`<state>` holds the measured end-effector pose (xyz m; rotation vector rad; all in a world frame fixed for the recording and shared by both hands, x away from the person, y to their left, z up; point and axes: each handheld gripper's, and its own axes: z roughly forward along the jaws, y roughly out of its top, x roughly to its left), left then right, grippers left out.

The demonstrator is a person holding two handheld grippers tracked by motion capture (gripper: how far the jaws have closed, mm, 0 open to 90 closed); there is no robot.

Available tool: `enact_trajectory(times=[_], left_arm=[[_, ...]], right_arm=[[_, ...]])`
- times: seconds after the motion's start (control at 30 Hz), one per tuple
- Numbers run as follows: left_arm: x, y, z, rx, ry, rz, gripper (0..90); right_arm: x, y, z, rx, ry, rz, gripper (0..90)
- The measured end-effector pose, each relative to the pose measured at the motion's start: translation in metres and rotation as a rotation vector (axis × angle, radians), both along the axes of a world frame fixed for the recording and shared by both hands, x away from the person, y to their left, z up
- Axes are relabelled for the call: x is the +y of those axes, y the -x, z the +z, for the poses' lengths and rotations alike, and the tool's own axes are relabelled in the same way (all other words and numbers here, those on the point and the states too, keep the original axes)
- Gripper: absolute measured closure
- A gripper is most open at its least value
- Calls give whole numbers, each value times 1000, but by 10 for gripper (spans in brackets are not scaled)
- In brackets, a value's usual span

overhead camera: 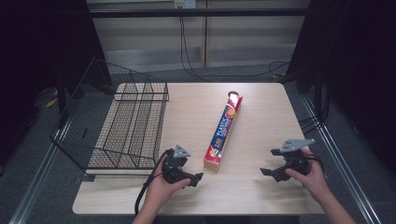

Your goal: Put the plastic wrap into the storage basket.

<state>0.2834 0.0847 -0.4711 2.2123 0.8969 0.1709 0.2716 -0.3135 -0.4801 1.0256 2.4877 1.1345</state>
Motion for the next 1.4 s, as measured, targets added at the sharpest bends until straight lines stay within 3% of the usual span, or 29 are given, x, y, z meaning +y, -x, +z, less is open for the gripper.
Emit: enact_trajectory(times=[0.1,0.2,0.27,0.53,0.77,0.93,1.4], left_arm=[[-1,-1,1,8,4,4,66],[-2,-2,2,19,4,-15,62],[-2,-2,4,12,-4,-13,58],[-4,-8,17,16,44,-3,52],[-7,-14,21,53,37,-2,52],[-12,-18,23,54,38,-1,51],[-31,-36,37,77,49,2,42]], right_arm=[[-1,1,2,-3,0,-14,67],[0,2,2,-2,32,-37,67],[-1,2,2,-4,29,-41,66],[-4,4,3,-20,26,-69,59],[-8,7,7,-32,8,-94,51],[-10,6,7,-28,-1,-108,51],[-7,7,10,-39,-13,-78,43]])
